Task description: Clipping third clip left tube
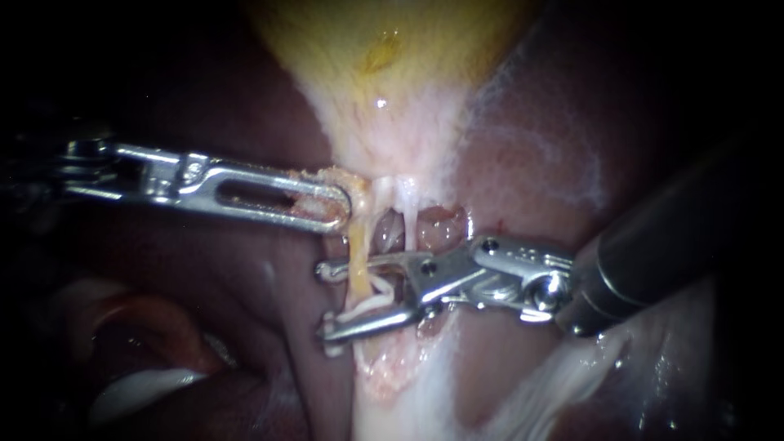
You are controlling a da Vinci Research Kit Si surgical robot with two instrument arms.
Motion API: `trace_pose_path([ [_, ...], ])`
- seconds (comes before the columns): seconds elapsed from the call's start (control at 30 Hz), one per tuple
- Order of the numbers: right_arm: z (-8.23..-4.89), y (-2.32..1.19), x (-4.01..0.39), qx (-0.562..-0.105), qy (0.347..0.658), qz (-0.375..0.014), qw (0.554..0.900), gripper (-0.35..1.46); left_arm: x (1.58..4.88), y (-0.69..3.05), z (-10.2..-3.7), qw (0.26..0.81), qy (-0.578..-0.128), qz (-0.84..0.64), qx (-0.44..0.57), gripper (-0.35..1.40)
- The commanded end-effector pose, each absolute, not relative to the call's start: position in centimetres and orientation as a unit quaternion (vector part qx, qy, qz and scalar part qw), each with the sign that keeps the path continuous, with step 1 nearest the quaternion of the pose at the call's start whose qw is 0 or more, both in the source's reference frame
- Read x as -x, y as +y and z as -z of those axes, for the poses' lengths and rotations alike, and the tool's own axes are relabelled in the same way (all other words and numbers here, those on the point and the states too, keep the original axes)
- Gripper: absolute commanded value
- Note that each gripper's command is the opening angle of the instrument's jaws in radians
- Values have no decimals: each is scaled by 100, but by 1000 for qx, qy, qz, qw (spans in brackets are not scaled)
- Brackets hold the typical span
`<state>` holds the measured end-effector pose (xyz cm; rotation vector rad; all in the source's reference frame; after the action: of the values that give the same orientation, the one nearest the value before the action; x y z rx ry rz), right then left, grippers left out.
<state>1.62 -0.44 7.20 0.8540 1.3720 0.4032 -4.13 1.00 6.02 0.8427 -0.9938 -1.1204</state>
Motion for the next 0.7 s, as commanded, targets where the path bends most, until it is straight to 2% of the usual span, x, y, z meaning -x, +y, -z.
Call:
trace_pose_path([
  [0.03,-718,-41,-162,-381,612,-181,669,45,412,100,-603,653,-438,493,-372,-35],
  [0.27,-713,-22,-158,-382,621,-195,656,45,413,101,-605,653,-438,493,-372,-35],
  [0.53,-714,-17,-157,-388,623,-207,647,41,413,102,-606,653,-438,493,-372,-35],
  [0.63,-714,-18,-154,-397,618,-217,643,25,413,102,-607,653,-438,493,-372,-35],
  [0.7,-713,-19,-149,-397,617,-224,642,-9,412,102,-606,653,-438,493,-372,-35],
])
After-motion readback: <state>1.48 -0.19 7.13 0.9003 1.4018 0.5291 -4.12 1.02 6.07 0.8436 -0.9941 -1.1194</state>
